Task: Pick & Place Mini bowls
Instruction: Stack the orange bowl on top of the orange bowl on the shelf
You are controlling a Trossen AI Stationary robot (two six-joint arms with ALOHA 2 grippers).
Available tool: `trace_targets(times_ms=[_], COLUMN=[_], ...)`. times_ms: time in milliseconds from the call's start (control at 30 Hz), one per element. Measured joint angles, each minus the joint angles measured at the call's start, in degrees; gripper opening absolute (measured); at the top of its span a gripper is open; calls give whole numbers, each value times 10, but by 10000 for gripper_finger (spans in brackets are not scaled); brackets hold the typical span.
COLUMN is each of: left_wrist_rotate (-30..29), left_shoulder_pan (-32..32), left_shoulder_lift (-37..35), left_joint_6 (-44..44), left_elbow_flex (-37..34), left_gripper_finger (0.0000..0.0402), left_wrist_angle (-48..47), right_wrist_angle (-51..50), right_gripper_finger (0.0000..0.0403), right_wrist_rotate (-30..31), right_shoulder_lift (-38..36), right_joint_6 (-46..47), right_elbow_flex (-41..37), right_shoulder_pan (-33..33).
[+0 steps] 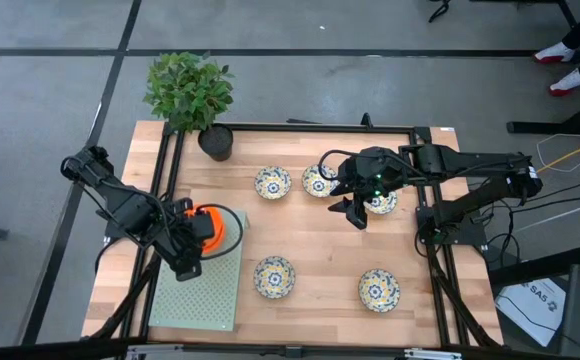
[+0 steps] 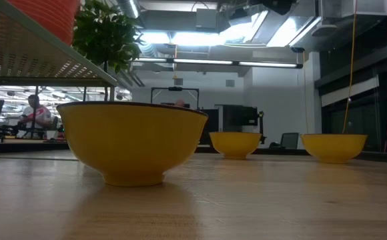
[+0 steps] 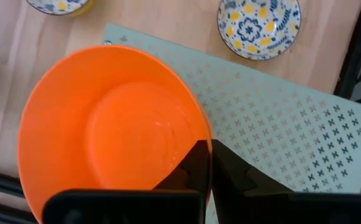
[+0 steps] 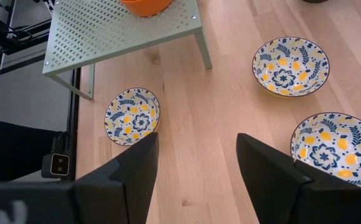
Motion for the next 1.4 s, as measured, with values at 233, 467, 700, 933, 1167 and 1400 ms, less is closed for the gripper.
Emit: trace_targets(times_ms=[233, 467, 700, 933, 1167, 1400], left_wrist_rotate=[-9, -12, -32, -15, -10, -2], left_shoulder_pan=[0, -7, -7, -6, -6, -5], left_shoulder_lift=[0, -1, -2, -2, -2, -1], left_joint_6=[-29, -44, -44, -13, -12, 23], left_elbow_flex=[-6, -36, -36, -36, -36, -8], left_gripper_finger=[3, 3, 3, 23, 85, 116], left_wrist_angle=[2, 19, -5, -5, 3, 14], right_wrist_angle=[0, 0, 0, 0, 0, 0], right_gripper_finger=[215, 215, 215, 215, 215, 215], right_wrist_rotate=[0, 0, 0, 0, 0, 0], right_shoulder_lift=[0, 0, 0, 0, 0, 0], right_joint_6=[1, 1, 1, 0, -1, -15], right_elbow_flex=[0, 0, 0, 0, 0, 0], right_shoulder_pan=[0, 0, 0, 0, 0, 0])
